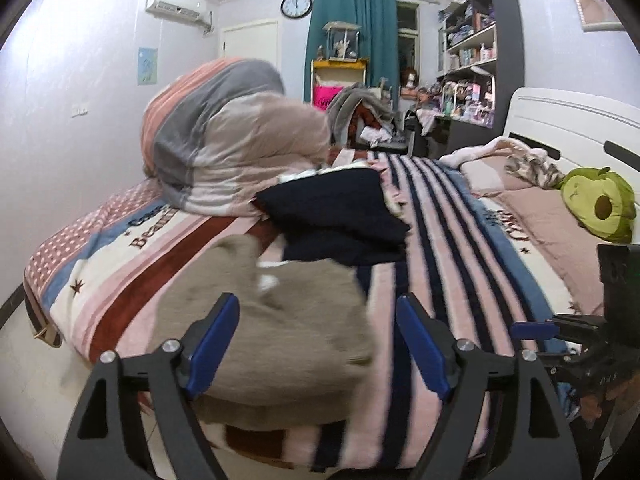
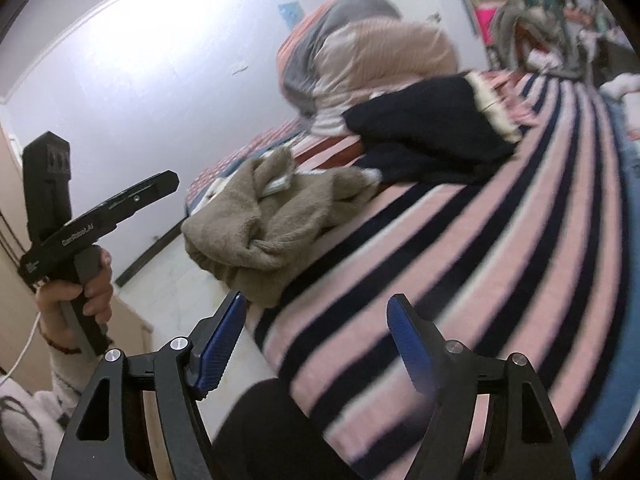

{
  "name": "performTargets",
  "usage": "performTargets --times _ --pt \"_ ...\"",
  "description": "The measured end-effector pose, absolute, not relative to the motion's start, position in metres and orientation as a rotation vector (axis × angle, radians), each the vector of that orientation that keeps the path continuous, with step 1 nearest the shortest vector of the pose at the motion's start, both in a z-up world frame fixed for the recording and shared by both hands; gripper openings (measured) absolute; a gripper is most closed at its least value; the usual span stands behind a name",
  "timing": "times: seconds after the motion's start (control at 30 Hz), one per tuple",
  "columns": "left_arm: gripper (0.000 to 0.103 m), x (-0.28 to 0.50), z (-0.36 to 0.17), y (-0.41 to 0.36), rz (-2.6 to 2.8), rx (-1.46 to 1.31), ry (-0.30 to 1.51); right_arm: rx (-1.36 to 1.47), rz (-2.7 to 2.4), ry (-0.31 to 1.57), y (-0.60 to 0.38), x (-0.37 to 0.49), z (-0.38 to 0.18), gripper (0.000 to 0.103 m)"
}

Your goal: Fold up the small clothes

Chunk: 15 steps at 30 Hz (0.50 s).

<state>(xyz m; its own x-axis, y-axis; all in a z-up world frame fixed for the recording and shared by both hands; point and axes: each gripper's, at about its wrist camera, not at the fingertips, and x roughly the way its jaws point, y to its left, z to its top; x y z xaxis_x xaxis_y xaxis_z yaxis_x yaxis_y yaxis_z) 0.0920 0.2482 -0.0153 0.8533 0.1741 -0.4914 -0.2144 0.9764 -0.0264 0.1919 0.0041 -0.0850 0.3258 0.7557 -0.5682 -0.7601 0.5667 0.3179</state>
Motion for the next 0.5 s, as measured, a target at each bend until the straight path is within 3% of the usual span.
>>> performTargets --times 0.07,0.13,0.2,0.23,0.3,0.37,0.5 --pt "0.079 0.088 -0.011 0.22 0.194 -0.077 0.475 -0.026 0.93 0.675 -0.018 0.177 -0.076 0.076" --pt "0.09 0.084 -0.006 0.195 0.192 -0.071 0.432 -0.05 0.862 0.615 -0.039 0.163 -0.068 0.077" --pt "0.092 0.078 -0.002 0.169 0.195 -0.059 0.383 -0.087 0.774 0.538 -0.061 0.144 -0.058 0.079" --pt "0.092 0.077 -0.001 0.16 0.186 -0.062 0.369 -0.1 0.739 0.507 -0.07 0.135 -0.054 0.089" --pt "0.096 0.071 0.002 0.14 0.164 -0.076 0.336 -0.113 0.663 0.431 -0.089 0.116 -0.047 0.101" --pt "0.102 0.066 0.003 0.121 0.161 -0.081 0.304 -0.124 0.587 0.377 -0.105 0.101 -0.042 0.102" --pt "0.102 0.053 0.006 0.086 0.171 -0.058 0.269 -0.15 0.463 0.306 -0.127 0.08 -0.037 0.102"
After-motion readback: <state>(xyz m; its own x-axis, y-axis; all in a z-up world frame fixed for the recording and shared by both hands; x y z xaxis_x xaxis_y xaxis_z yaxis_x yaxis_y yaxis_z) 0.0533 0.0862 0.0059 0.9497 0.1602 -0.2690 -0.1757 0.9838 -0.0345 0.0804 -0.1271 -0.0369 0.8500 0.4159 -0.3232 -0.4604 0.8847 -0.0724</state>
